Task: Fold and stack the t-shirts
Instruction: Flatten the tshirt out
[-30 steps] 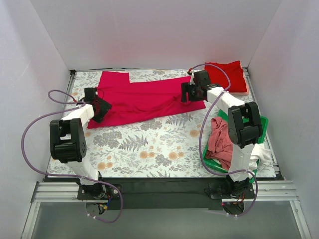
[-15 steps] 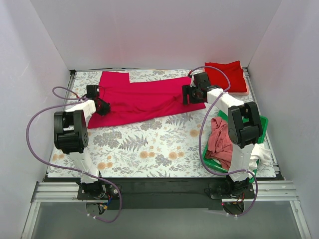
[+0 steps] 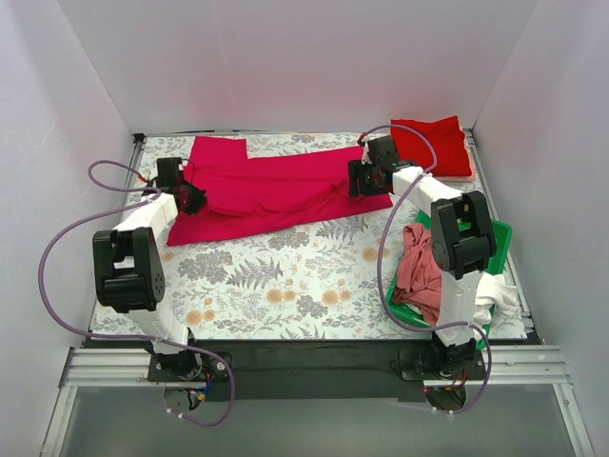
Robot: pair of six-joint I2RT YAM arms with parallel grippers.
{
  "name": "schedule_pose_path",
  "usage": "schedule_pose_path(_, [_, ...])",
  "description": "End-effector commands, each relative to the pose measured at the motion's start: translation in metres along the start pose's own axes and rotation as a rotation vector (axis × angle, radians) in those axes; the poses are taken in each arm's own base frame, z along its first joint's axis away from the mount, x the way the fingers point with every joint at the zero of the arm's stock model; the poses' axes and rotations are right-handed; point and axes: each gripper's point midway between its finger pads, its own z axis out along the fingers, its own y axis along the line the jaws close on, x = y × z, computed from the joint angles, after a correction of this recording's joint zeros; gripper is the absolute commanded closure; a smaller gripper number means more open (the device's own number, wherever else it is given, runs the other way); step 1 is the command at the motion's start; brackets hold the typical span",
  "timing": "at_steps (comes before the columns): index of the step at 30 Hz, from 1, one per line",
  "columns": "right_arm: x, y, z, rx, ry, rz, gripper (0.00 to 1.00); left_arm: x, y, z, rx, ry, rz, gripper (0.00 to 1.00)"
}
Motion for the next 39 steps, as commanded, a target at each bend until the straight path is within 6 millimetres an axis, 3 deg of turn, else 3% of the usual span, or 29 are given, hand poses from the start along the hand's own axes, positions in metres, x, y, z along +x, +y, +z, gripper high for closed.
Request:
schedule_pose_path(1, [-0.012,0.012,0.004,-0.047,-0.016,0.015,0.33,-0.011,-0.009,-0.025,0.044,-0.047,0.012,1.0])
schedule_pose_path(14, [0.003,0.02,0.031,-0.092,0.04,0.045,0.48,-0.011,-0.009,-0.037,0.049,-0.048,0.009,1.0])
schedule_pose_path(16, [0.003,0.021,0.033,-0.091,0.041,0.059,0.53,-0.011,-0.009,-0.038,0.048,-0.047,0.007,1.0])
schedule_pose_path(19, [0.002,0.019,0.032,-0.076,0.039,0.07,0.72,-0.01,-0.008,-0.04,0.045,-0.046,0.006,1.0])
schedule_pose_path(20, [0.0,0.019,0.029,-0.069,0.03,0.073,0.82,-0.01,-0.008,-0.041,0.045,-0.048,0.005,1.0])
schedule_pose_path(23, [-0.005,0.016,0.022,-0.05,0.011,0.075,0.95,-0.011,-0.008,-0.046,0.048,-0.057,0.004,1.0])
schedule_pose_path(25, [-0.004,0.014,0.017,-0.038,0.01,0.078,0.99,-0.012,-0.009,-0.051,0.057,-0.063,0.0,1.0])
schedule_pose_path(29, [-0.006,0.014,-0.001,-0.027,-0.012,0.075,0.99,-0.009,-0.007,-0.061,0.068,-0.064,-0.018,1.0])
schedule_pose_path(33, [0.006,0.009,-0.023,-0.009,-0.013,0.072,0.99,-0.001,0.004,-0.078,0.066,-0.073,-0.076,1.0])
schedule_pose_path(34, [0.02,0.008,-0.026,-0.003,0.011,0.071,0.99,0.006,0.016,-0.078,0.04,-0.067,-0.087,1.0])
schedule_pose_path(37, [0.029,0.006,-0.05,0.006,-0.001,0.059,0.99,0.013,0.041,-0.092,-0.035,-0.095,-0.143,1.0])
schedule_pose_path(39, [0.047,0.003,-0.064,0.011,0.013,0.057,0.99,0.016,0.053,-0.108,-0.059,-0.112,-0.176,1.0])
